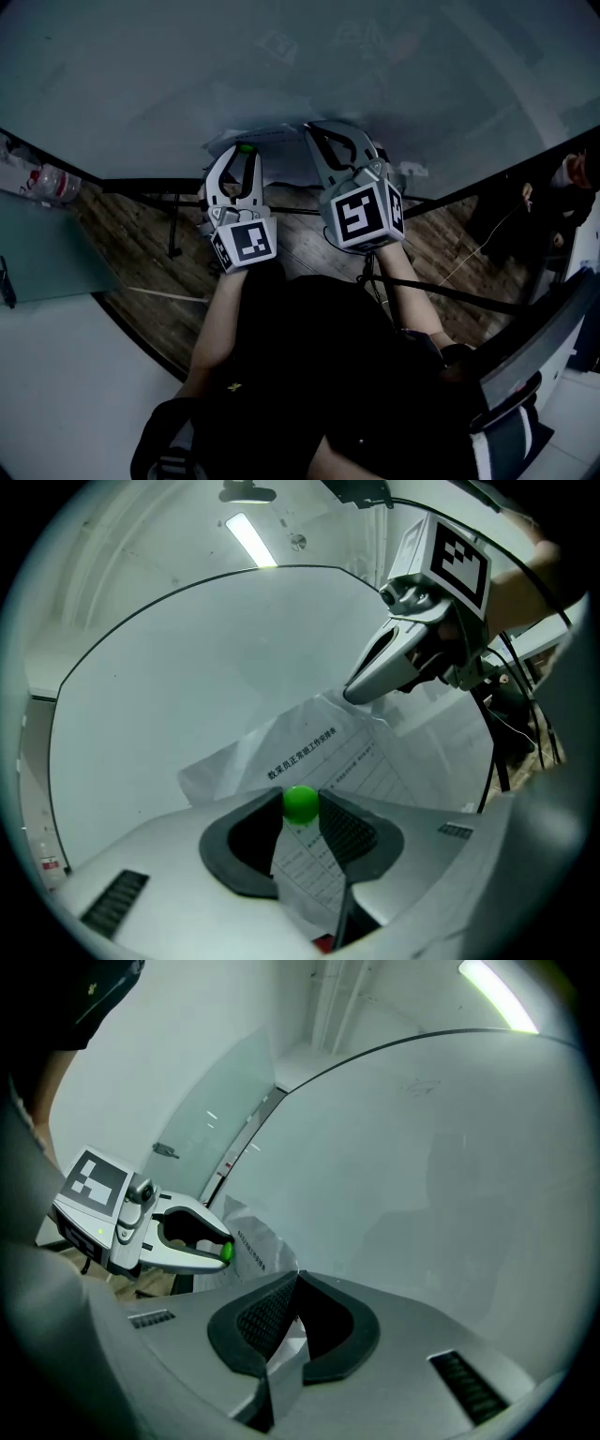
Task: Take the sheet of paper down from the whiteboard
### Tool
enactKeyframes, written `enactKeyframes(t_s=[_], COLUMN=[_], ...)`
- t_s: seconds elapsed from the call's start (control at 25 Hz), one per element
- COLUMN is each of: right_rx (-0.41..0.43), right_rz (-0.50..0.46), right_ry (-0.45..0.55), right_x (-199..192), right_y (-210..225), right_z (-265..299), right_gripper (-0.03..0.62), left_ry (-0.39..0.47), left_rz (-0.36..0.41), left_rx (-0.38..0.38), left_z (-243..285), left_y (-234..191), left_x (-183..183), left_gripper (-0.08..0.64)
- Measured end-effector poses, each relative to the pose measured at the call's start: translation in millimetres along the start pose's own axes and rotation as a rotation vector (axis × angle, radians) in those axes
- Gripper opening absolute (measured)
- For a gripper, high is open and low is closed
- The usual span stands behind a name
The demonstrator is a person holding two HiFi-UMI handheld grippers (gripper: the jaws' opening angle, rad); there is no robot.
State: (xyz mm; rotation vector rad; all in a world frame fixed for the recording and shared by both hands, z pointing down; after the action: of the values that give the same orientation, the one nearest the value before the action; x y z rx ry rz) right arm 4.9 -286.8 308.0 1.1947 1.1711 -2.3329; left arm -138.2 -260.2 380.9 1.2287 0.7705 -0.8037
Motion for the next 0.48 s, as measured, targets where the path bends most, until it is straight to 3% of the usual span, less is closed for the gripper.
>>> enactKeyframes(t_s=[0.48], right_rx=[0.047], right_rz=[0.045], right_ry=[0.052], right_x=[-2.3], right_y=[-8.3], right_z=[-14.2], right_gripper=[0.014], left_ry=[-0.015], left_rz=[0.032], left_rx=[0.026], left_z=[-22.3], left_y=[1.5], left_x=[5.0], left_gripper=[0.137])
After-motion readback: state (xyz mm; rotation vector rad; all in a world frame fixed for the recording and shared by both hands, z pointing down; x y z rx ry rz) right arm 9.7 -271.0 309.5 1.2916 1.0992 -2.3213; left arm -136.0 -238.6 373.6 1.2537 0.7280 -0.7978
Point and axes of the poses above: the fingertips, and each gripper's own axes: z forward along the fingers, y to its right, x out of its top, the point moved 7 cm from there along -z, backward along the fingers, and after that the axes turned 11 degrees about -y, right-handed, at the moved point
